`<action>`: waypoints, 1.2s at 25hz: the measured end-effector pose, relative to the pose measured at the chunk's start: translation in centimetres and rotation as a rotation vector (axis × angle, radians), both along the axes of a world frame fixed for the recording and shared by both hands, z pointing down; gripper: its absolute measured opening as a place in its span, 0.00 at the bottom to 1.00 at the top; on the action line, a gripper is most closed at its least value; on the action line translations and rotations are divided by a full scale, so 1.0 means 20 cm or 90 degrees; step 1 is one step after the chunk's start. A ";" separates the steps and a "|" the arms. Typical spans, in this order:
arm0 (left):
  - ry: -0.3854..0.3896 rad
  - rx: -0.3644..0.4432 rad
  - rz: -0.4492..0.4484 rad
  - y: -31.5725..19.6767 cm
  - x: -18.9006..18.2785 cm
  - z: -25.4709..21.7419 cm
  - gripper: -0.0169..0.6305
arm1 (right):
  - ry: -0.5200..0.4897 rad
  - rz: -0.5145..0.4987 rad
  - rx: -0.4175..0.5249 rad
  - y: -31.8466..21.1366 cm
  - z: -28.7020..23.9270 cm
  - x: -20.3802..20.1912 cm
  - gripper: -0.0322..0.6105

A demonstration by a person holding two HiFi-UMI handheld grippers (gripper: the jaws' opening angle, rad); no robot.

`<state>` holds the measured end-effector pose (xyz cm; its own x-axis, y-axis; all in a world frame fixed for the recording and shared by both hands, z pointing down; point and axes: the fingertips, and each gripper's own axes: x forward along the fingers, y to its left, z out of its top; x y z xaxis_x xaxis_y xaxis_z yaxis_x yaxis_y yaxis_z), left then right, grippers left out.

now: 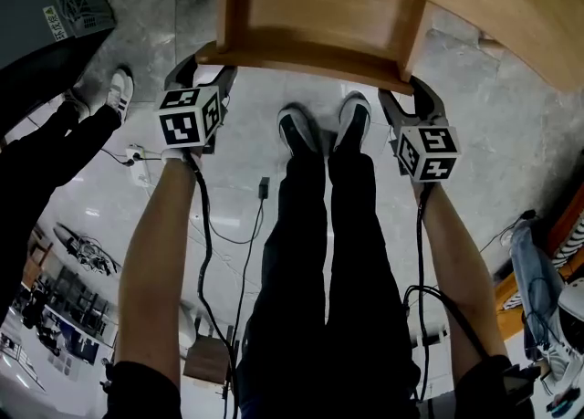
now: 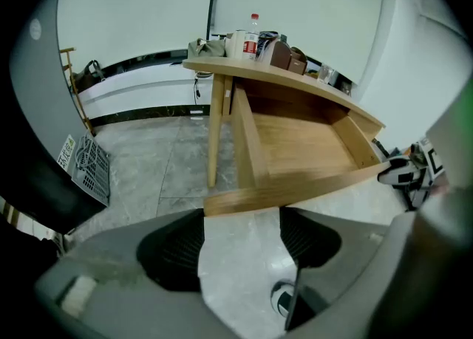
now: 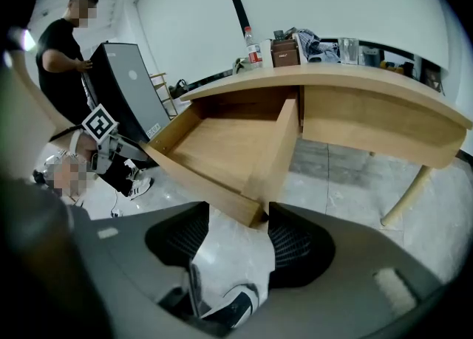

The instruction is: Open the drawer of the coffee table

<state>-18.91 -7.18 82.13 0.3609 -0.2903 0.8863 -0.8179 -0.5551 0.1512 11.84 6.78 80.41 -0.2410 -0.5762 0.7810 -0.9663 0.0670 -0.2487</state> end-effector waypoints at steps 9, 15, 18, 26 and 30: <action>-0.077 -0.004 0.003 0.10 -0.09 -0.04 0.54 | 0.012 -0.012 -0.021 0.09 -0.06 0.08 0.44; -0.082 0.004 -0.093 0.23 -0.23 -0.34 0.54 | 0.011 0.016 0.014 0.07 -0.39 0.34 0.39; -0.036 0.034 -0.125 0.21 -0.18 -0.62 0.54 | 0.034 0.038 0.067 -0.05 -0.70 0.50 0.36; 0.155 0.176 -0.111 -0.01 0.35 -1.74 0.43 | 0.019 0.043 0.290 -0.50 -1.85 0.52 0.29; 0.229 0.264 -0.041 -0.10 0.60 -2.26 0.27 | -0.028 -0.006 0.367 -0.64 -2.30 0.29 0.24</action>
<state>-6.84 -9.27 37.01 0.5900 -0.6201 0.5171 -0.7891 -0.5785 0.2065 17.67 -6.03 34.44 -0.2734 -0.9035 0.3300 -0.9544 0.2121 -0.2100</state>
